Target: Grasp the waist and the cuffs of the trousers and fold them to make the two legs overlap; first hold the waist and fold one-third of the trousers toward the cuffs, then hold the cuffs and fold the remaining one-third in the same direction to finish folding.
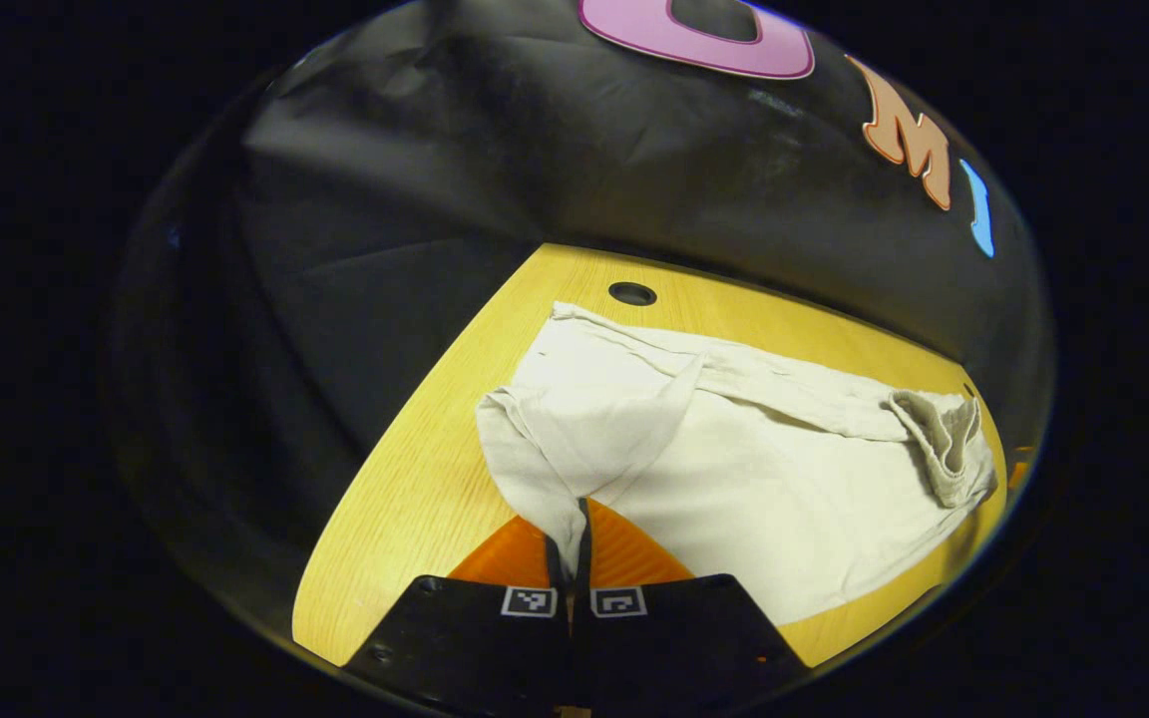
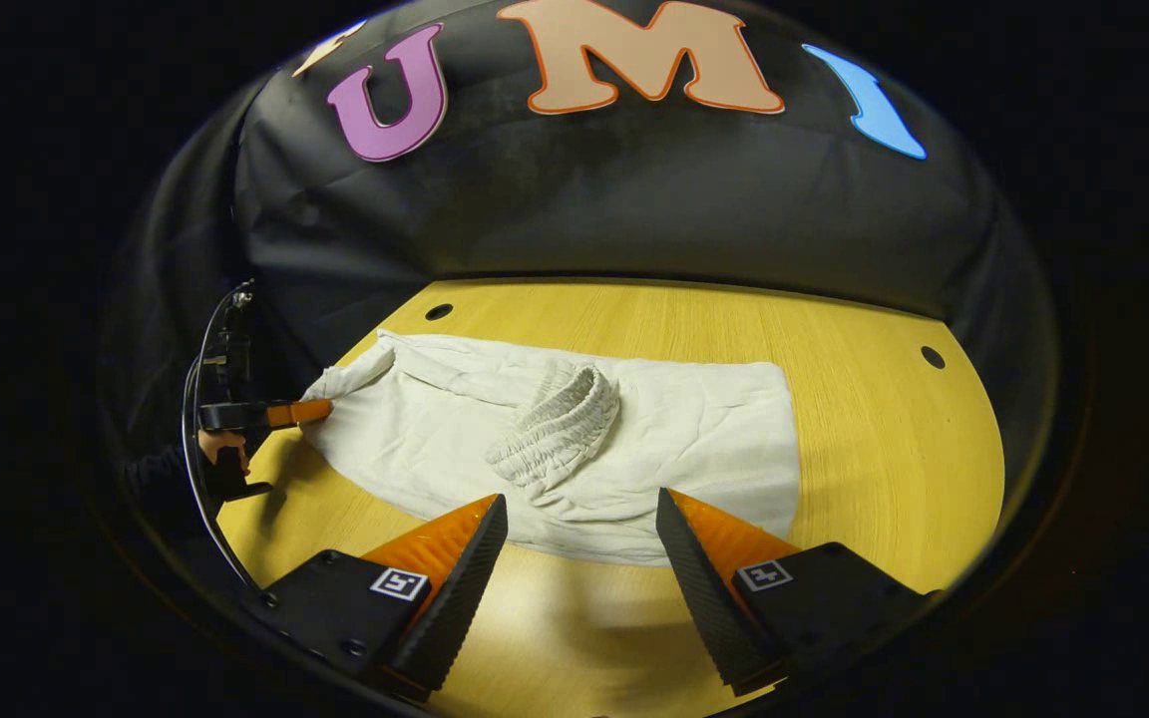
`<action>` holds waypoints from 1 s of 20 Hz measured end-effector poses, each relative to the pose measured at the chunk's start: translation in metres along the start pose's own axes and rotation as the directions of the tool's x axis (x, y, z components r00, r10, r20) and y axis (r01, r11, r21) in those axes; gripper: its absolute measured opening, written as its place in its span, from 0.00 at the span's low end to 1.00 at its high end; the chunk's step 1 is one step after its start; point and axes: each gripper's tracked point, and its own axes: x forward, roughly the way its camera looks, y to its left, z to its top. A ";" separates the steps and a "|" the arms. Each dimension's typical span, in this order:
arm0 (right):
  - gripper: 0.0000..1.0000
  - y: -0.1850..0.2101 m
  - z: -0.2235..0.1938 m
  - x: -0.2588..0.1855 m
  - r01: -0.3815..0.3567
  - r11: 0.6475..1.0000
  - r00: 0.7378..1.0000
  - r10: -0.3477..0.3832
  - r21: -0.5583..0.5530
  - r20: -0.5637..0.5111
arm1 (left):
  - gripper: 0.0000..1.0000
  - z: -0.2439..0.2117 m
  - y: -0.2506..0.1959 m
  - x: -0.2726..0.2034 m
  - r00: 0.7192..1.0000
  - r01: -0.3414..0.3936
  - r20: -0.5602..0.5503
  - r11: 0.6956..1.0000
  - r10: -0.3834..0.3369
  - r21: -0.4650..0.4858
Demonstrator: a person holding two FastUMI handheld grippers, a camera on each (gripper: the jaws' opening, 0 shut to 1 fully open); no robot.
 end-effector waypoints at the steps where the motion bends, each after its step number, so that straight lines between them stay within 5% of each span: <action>1: 0.97 -0.005 0.001 -0.003 0.001 1.000 1.000 -0.001 0.003 0.004 | 0.00 0.010 -0.006 -0.003 1.000 0.011 0.026 1.000 -0.010 -0.029; 8: 0.92 -0.024 0.011 -0.019 -0.022 0.999 0.999 0.020 0.042 0.039 | 0.00 0.069 -0.067 -0.038 0.986 0.096 0.139 0.995 -0.090 -0.034; 20: 0.96 -0.070 0.011 -0.055 -0.031 0.993 0.995 0.019 0.115 0.099 | 0.00 0.101 -0.186 -0.057 0.960 0.219 0.177 0.976 -0.219 0.016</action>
